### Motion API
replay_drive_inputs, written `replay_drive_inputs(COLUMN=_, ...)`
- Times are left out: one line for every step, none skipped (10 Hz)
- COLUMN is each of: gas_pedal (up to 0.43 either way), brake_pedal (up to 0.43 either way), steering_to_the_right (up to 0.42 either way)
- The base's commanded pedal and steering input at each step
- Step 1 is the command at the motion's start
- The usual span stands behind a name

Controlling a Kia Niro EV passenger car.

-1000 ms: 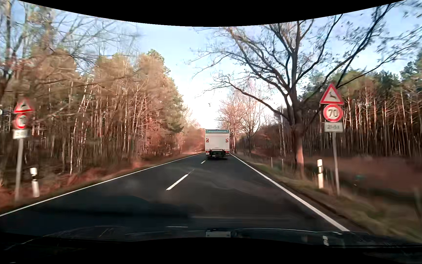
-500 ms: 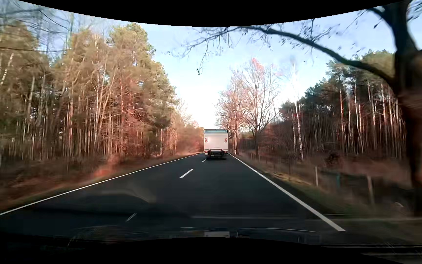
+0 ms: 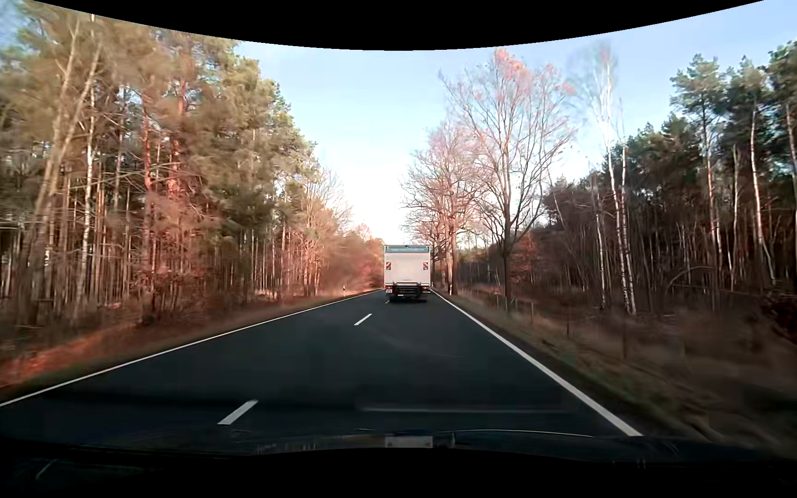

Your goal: Follow the waypoints while adhering to traffic rules and regulations

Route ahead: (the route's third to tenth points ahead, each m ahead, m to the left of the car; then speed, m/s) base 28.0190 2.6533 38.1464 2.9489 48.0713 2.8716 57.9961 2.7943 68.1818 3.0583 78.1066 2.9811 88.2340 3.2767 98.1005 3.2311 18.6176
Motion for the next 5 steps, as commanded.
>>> replay_drive_inputs(gas_pedal=0.118, brake_pedal=0.000, steering_to_the_right=-0.001)
replay_drive_inputs(gas_pedal=0.118, brake_pedal=0.000, steering_to_the_right=-0.002)
replay_drive_inputs(gas_pedal=0.118, brake_pedal=0.000, steering_to_the_right=-0.001)
replay_drive_inputs(gas_pedal=0.130, brake_pedal=0.000, steering_to_the_right=-0.001)
replay_drive_inputs(gas_pedal=0.138, brake_pedal=0.000, steering_to_the_right=-0.001)
